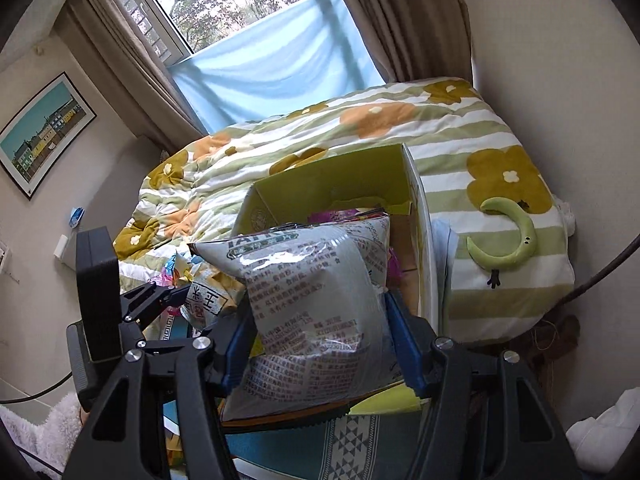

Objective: Organize snacks
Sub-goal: 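Lower both held bags into the yellow box and open both tools, then move both tools back over the remaining snacks on the table, then grasp the orange cake packet with the left tool while the right tool grasps the cartoon-printed bag, then drop the cake packet into the yellow box with the left tool while the right tool drops the cartoon bag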

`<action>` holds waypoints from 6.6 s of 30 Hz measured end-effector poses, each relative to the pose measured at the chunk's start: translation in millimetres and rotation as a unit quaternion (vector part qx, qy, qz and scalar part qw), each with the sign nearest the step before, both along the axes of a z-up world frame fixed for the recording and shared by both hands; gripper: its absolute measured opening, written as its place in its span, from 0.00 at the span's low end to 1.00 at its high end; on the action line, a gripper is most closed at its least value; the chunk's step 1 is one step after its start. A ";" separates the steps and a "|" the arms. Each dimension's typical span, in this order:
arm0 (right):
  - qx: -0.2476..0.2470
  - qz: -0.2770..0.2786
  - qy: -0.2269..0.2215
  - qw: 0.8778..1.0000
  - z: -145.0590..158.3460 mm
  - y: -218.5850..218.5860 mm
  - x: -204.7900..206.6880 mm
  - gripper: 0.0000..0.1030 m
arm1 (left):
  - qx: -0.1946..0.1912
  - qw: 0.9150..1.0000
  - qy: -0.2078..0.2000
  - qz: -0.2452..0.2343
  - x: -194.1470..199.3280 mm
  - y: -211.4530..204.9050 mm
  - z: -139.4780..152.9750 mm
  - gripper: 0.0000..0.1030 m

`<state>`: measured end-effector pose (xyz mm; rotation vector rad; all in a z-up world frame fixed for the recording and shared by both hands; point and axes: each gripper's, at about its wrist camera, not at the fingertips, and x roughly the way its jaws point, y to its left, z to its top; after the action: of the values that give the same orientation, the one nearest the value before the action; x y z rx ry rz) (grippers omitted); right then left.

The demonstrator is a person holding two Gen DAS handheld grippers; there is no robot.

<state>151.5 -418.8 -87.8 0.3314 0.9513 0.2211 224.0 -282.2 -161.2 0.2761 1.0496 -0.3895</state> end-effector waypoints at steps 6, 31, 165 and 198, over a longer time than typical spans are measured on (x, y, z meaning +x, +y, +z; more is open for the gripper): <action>-0.001 0.010 0.019 1.000 -19.7 -2.9 4.6 0.56 | -0.001 1.000 0.010 0.013 -9.2 9.9 -0.5 0.97; -0.065 -0.026 0.071 0.995 -62.5 40.0 37.2 0.74 | -0.016 0.997 0.022 0.075 -20.6 84.8 21.1 0.97; -0.243 -0.061 -0.050 0.967 -103.1 333.2 -55.0 0.62 | -0.003 0.994 0.000 0.106 -86.0 377.1 -52.1 0.58; -0.164 -0.078 -0.107 0.977 28.9 102.0 10.8 0.62 | -0.061 0.995 -0.060 0.047 52.3 76.7 66.2 0.59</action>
<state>162.3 -316.8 -58.8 0.0740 0.7289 -0.0463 276.3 -205.5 -95.0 0.1381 0.9132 -0.3469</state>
